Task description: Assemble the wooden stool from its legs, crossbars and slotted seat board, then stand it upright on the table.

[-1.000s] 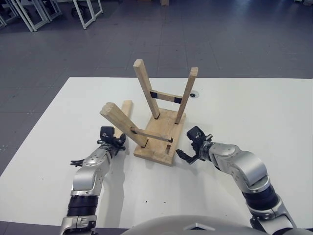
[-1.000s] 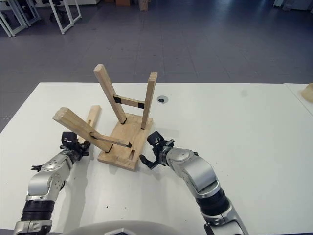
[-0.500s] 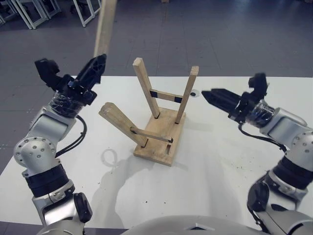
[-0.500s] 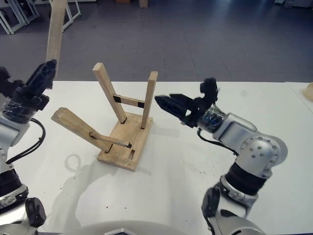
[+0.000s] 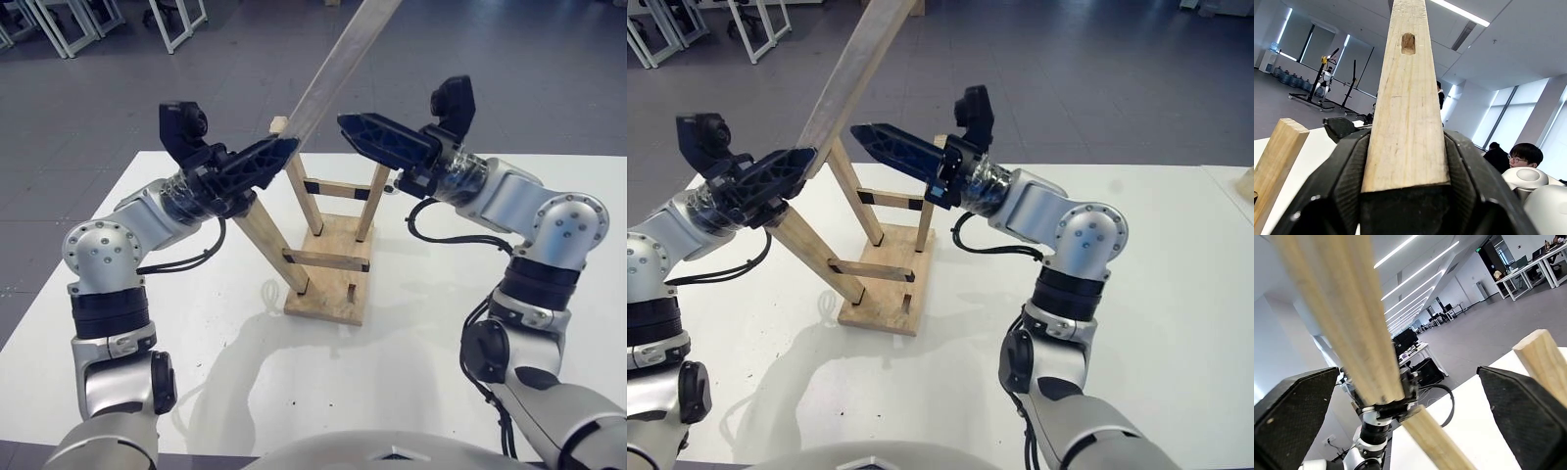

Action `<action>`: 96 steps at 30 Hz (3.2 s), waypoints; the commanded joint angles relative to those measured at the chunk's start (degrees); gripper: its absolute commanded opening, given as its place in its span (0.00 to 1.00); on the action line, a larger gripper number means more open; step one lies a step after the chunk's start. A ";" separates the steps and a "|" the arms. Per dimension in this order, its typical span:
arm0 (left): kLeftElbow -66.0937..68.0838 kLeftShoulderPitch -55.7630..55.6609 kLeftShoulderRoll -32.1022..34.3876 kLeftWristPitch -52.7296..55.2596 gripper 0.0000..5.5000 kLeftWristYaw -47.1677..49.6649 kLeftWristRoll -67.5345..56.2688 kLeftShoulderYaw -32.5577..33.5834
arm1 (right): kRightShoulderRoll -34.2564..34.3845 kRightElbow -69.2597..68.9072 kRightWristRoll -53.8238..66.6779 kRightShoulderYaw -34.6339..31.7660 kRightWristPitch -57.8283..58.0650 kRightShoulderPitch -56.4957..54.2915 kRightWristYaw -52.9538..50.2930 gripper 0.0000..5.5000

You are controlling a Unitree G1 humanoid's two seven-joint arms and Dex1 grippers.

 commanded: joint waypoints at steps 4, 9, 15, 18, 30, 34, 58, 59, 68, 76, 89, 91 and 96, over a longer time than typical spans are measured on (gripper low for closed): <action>-1.21 2.42 0.58 1.97 0.37 0.42 1.87 -1.66 | -3.26 -0.53 1.92 1.60 -1.78 -3.48 2.34 0.94; -1.12 2.78 0.41 1.29 0.37 1.09 2.22 -1.13 | -7.25 -0.96 2.86 2.83 -1.34 -3.26 5.23 0.94; -2.68 4.51 0.91 1.73 0.37 0.33 2.62 -1.72 | -8.28 0.86 3.41 3.42 -2.81 -4.36 5.72 0.94; -3.73 5.70 1.07 1.71 0.37 0.13 3.22 -2.63 | -7.42 2.14 3.77 3.69 -3.85 -5.74 5.49 0.94; -3.78 5.81 1.75 1.48 0.37 -0.49 4.11 -3.99 | -5.37 4.81 7.94 3.52 -4.35 -7.24 1.65 0.60; -3.66 5.71 2.24 1.43 0.37 -1.13 4.57 -4.64 | -6.24 5.31 8.86 3.73 -4.05 -7.66 1.92 0.48; 0.60 0.41 3.59 1.66 0.89 0.42 5.12 -1.95 | -18.06 3.58 6.63 0.94 -5.17 -3.78 4.37 0.38; 0.16 0.63 3.45 1.75 0.93 0.74 4.97 -1.79 | -19.24 3.53 6.29 0.63 -5.33 -3.45 4.62 0.38; -9.51 8.19 0.72 3.00 1.00 8.59 -1.14 0.81 | -28.90 -2.12 -3.82 4.34 -8.56 5.23 9.26 0.38; -10.19 9.12 2.10 2.03 1.00 10.25 -2.20 1.22 | -33.02 -12.19 -15.33 12.36 -18.91 23.34 19.00 0.38; -4.05 -2.92 5.19 3.77 1.00 9.86 -10.06 5.15 | -32.47 -12.63 -26.32 21.25 -29.48 31.66 25.24 0.37; -3.27 -4.86 5.34 3.88 1.00 10.80 -12.77 6.34 | -32.19 -12.36 -27.50 21.57 -31.52 32.03 25.95 0.37; 2.84 -5.21 6.72 -1.98 1.00 16.38 -2.83 7.31 | -30.55 -12.89 -25.37 18.62 -37.41 32.21 30.23 0.37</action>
